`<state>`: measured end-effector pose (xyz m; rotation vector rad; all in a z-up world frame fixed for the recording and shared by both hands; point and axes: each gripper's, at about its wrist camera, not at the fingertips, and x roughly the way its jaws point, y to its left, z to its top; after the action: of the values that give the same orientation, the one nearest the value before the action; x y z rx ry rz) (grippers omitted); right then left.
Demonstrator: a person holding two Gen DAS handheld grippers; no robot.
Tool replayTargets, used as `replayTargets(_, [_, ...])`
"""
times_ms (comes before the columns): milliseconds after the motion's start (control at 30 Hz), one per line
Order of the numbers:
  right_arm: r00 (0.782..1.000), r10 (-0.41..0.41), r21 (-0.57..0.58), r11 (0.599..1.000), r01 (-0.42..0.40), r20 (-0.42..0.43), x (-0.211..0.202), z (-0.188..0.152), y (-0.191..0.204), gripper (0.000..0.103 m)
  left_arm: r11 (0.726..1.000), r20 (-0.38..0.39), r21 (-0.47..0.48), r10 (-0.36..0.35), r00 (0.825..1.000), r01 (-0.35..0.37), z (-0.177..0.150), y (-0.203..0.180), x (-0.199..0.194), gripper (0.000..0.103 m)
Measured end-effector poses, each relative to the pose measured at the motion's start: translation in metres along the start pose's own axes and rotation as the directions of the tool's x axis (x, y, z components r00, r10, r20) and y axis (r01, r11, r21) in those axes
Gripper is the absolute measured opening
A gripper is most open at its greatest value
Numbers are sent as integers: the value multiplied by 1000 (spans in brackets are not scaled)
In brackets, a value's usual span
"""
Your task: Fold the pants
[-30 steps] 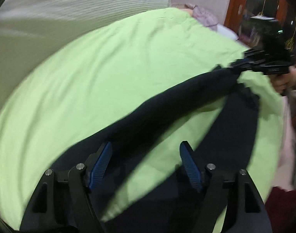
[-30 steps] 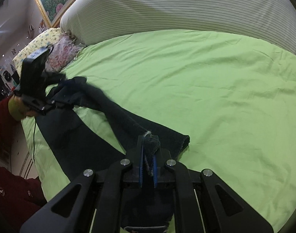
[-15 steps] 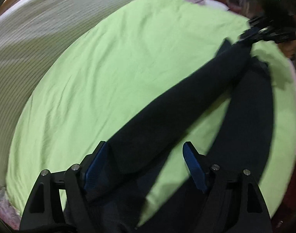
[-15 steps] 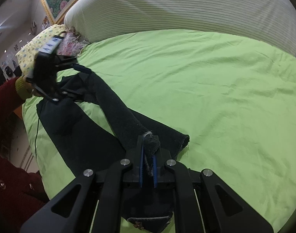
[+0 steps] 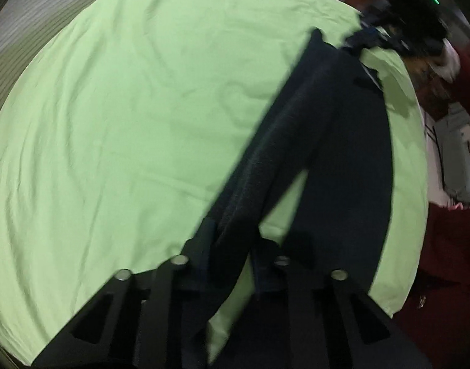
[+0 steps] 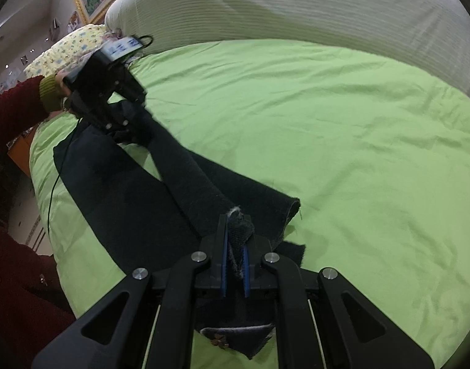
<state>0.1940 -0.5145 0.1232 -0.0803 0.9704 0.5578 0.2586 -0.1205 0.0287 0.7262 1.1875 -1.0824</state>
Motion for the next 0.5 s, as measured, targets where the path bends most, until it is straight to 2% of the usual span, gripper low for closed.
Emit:
replayTargets(100, [998, -41, 1, 999, 41, 48, -8, 10, -5, 8, 1000, 38, -25, 3, 999, -2, -14, -20, -9, 12])
replayTargets(233, [994, -70, 6, 998, 70, 90, -21, 16, -5, 8, 994, 140, -94, -40, 989, 54, -32, -56, -25, 10])
replayTargets(367, [994, -79, 9, 997, 78, 79, -33, -3, -1, 8, 986, 215, -143, -52, 975, 84, -48, -95, -24, 10])
replayTargets(500, [994, -101, 25, 995, 100, 36, -34, -27, 5, 8, 978, 248, -175, -70, 966, 116, -55, -113, -17, 10])
